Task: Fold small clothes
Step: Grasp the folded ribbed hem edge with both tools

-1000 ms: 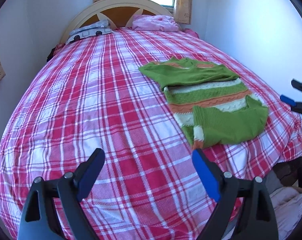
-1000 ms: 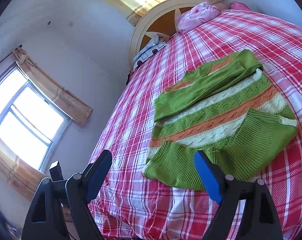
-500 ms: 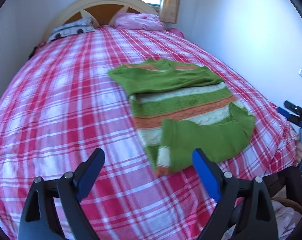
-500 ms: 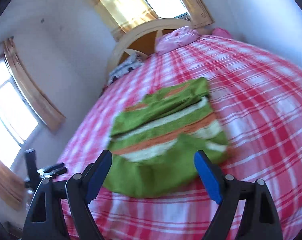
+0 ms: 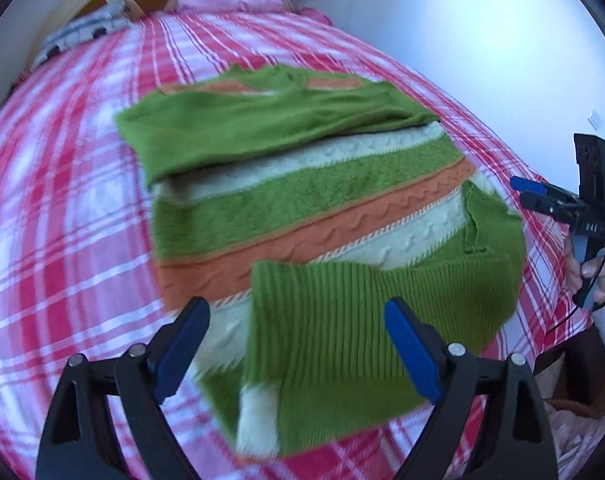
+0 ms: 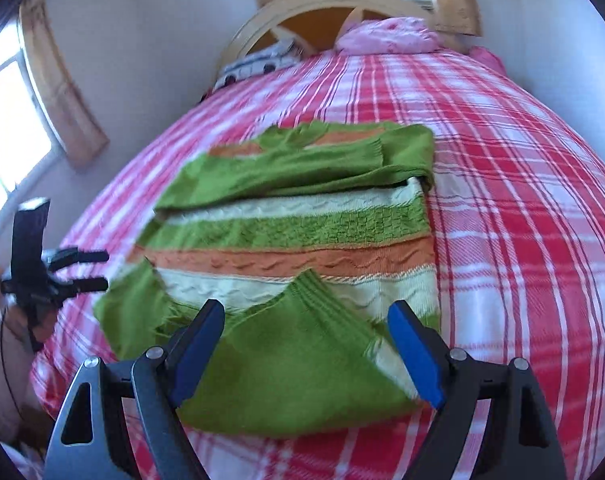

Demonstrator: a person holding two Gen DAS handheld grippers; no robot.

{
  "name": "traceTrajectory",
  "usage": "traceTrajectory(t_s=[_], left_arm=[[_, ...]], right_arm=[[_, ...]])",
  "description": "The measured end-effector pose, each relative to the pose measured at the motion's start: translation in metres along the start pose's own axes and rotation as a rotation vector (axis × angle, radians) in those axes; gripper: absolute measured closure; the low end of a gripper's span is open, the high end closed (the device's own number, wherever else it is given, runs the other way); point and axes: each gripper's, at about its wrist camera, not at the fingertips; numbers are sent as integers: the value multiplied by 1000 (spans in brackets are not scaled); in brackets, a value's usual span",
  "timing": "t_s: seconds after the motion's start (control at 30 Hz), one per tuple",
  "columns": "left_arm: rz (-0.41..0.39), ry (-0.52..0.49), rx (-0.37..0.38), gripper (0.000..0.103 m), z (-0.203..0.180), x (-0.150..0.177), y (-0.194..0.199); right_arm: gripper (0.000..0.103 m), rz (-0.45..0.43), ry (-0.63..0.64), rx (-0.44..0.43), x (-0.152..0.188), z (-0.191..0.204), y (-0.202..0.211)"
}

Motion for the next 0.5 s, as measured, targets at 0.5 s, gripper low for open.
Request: traceTrajectory(t_s=[0.5], left_arm=[[32, 0, 53, 53, -5, 9, -17]], right_arm=[[39, 47, 125, -32, 3, -8, -19]])
Point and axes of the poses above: each gripper's, at about its wrist camera, not at the fingertips, and y roughly against the way its jaws point, z to its left, x to its underside, and after that the axes turned 12 degrees about z, right-handed
